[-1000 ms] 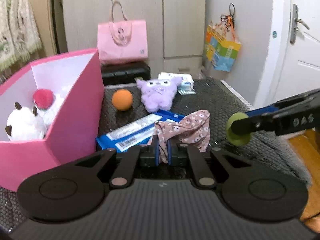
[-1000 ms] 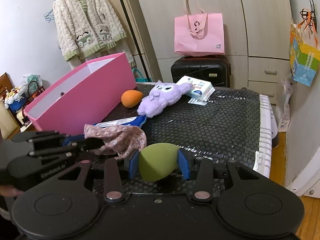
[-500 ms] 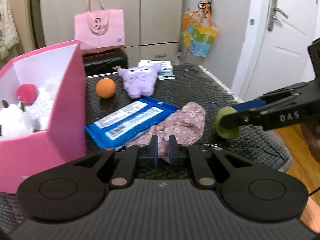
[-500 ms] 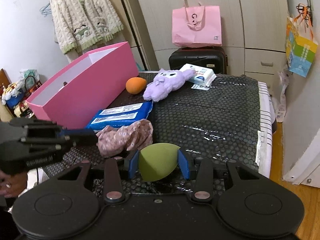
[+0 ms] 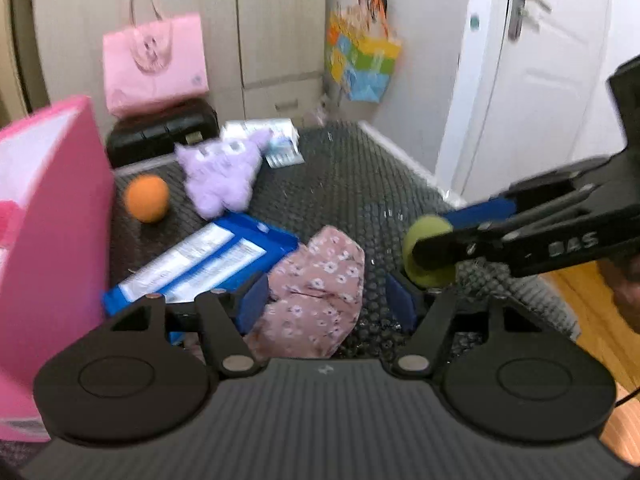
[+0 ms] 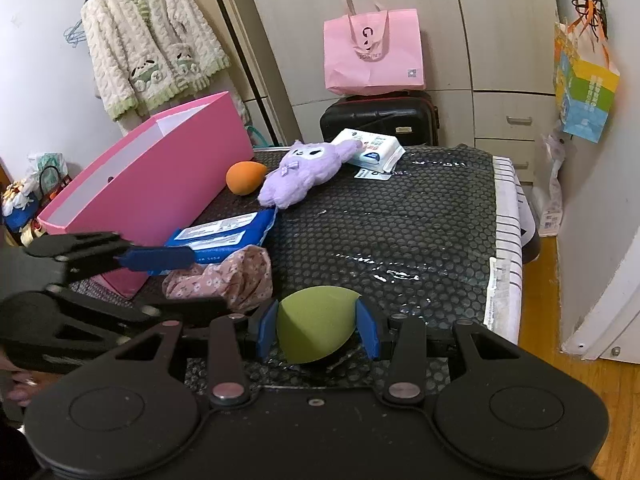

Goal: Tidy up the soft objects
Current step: 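Close the left tool on the pink floral cloth while the right tool holds the sponge, then lift the pink cloth with the left tool while the right tool holds the sponge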

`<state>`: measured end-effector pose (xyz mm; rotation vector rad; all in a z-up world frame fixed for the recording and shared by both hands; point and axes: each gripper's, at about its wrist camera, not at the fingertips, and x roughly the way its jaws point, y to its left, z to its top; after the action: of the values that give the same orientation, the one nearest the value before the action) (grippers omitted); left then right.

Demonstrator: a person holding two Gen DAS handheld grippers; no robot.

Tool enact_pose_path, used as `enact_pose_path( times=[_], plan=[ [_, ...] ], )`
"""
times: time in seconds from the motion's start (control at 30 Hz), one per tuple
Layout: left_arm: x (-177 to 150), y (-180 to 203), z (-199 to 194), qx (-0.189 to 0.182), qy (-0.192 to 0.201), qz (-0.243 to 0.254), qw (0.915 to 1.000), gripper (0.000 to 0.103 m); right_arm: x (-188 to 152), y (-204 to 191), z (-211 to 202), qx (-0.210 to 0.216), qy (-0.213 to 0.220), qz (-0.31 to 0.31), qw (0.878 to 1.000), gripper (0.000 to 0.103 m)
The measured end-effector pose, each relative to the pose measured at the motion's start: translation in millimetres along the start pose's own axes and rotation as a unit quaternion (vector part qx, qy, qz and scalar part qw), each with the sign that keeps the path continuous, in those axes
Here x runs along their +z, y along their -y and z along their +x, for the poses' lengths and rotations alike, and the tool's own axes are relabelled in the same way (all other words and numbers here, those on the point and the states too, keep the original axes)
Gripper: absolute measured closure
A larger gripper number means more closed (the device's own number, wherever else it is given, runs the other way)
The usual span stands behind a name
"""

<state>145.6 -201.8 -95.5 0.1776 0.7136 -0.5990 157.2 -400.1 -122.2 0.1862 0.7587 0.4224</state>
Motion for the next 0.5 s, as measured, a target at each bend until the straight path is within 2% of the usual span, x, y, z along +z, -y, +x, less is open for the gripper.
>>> enact_pose_path(
  times=[0.1,0.23,0.3,0.37,0.43,0.5],
  plan=[
    [-2,-5,20,0.01,-0.037,-0.027,0.9989,0.039,0,3,1,-0.003,0.001,0.002,1.0,0.055],
    [-9,-6,19,0.028,-0.008,-0.034,0.999,0.041,-1,4,1,0.001,0.002,0.0,1.0,0.055],
    [-13,-2,18,0.049,0.0,-0.015,0.9987,0.073,-2,2,0,0.004,0.003,-0.006,1.0,0.055],
    [-13,-3,16,0.042,0.002,-0.019,0.9989,0.09,-2,-1,-1,0.006,0.003,-0.013,1.0,0.055],
    [-13,-6,12,0.045,0.008,-0.023,0.9987,0.094,-2,-4,-1,0.008,0.004,-0.017,1.0,0.055],
    [-15,-1,5,0.076,0.035,0.0,0.9965,0.094,-3,-7,-2,0.01,0.004,-0.019,1.0,0.055]
  ],
)
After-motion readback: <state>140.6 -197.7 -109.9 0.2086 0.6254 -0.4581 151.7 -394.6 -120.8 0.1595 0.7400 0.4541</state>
